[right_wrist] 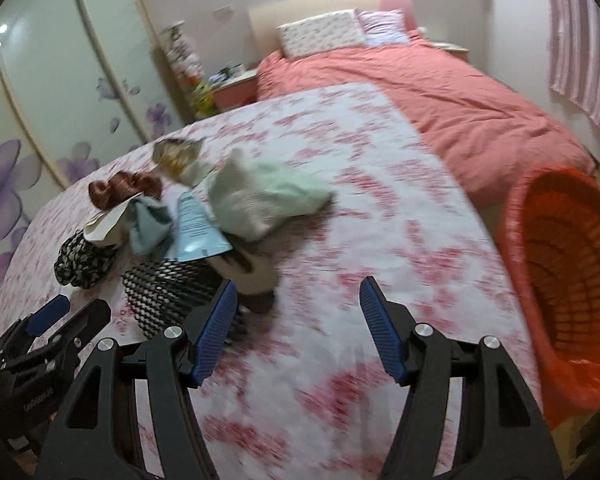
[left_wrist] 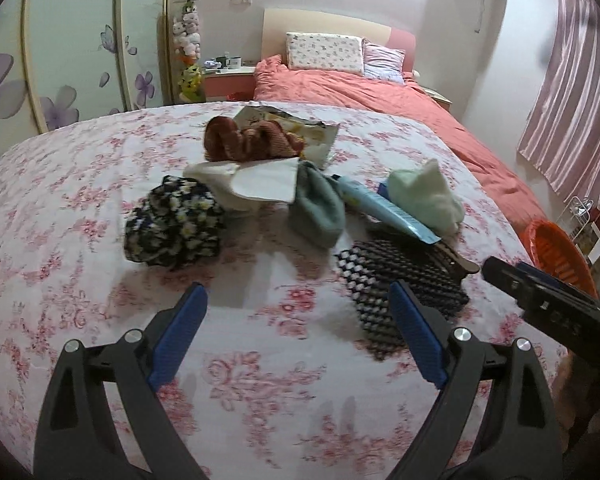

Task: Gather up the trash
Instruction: 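Return both tools to the table and grasp the brown plastic clip with the right tool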

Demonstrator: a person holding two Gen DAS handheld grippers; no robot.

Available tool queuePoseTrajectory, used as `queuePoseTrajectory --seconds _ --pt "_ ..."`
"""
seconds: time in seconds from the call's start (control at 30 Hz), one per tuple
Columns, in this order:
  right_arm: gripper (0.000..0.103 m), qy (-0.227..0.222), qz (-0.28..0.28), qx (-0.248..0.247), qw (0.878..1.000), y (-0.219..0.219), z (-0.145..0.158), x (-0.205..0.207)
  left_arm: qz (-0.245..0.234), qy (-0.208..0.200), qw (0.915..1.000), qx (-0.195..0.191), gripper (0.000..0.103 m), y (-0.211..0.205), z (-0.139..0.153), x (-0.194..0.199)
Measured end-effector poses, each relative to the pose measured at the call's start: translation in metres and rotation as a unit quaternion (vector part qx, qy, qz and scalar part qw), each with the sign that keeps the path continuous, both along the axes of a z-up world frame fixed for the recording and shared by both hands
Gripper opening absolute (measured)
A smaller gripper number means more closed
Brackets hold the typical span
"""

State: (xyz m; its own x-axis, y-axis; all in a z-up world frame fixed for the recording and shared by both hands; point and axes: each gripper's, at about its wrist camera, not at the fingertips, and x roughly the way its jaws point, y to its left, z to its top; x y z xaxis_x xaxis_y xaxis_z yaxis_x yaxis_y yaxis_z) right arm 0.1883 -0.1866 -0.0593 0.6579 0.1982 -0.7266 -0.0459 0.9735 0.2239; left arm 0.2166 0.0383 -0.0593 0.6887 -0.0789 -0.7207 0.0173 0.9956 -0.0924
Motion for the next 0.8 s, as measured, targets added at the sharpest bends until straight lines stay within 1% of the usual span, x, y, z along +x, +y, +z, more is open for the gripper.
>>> queuePoseTrajectory --seconds 0.1,0.2,0.27,0.4,0.47,0.53,0.67,0.8 --pt "0.063 0.010 0.017 0.000 1.000 0.010 -0.005 0.012 0.001 0.000 1.0000 0.001 0.090 0.005 -0.001 -0.001" --pt "0.057 0.028 0.034 -0.001 0.999 0.021 -0.012 0.025 0.002 0.001 1.0000 -0.005 0.090 0.009 -0.004 -0.003" --pt "0.050 0.034 0.041 0.002 0.999 0.026 -0.016 0.027 0.002 0.003 0.9999 -0.011 0.090 0.012 -0.005 0.000" --pt "0.047 0.030 0.050 -0.006 0.998 0.033 -0.015 0.031 0.001 0.005 0.9999 -0.014 0.090 0.013 -0.006 0.000" --pt "0.042 0.029 0.056 -0.006 0.998 0.033 -0.015 0.028 -0.001 0.005 0.9999 -0.015 0.090 0.012 -0.006 0.000" --pt "0.038 0.029 0.060 -0.005 0.998 0.031 -0.014 0.021 -0.005 0.005 0.9998 -0.016 0.090 0.009 -0.006 -0.001" --pt "0.038 0.022 0.053 -0.017 0.998 0.019 -0.011 0.005 -0.017 0.006 0.9997 -0.019 0.090 -0.002 -0.006 -0.001" --pt "0.038 0.013 0.033 -0.038 0.999 0.002 -0.007 -0.013 -0.031 0.012 0.9993 -0.019 0.090 -0.016 -0.008 0.001"
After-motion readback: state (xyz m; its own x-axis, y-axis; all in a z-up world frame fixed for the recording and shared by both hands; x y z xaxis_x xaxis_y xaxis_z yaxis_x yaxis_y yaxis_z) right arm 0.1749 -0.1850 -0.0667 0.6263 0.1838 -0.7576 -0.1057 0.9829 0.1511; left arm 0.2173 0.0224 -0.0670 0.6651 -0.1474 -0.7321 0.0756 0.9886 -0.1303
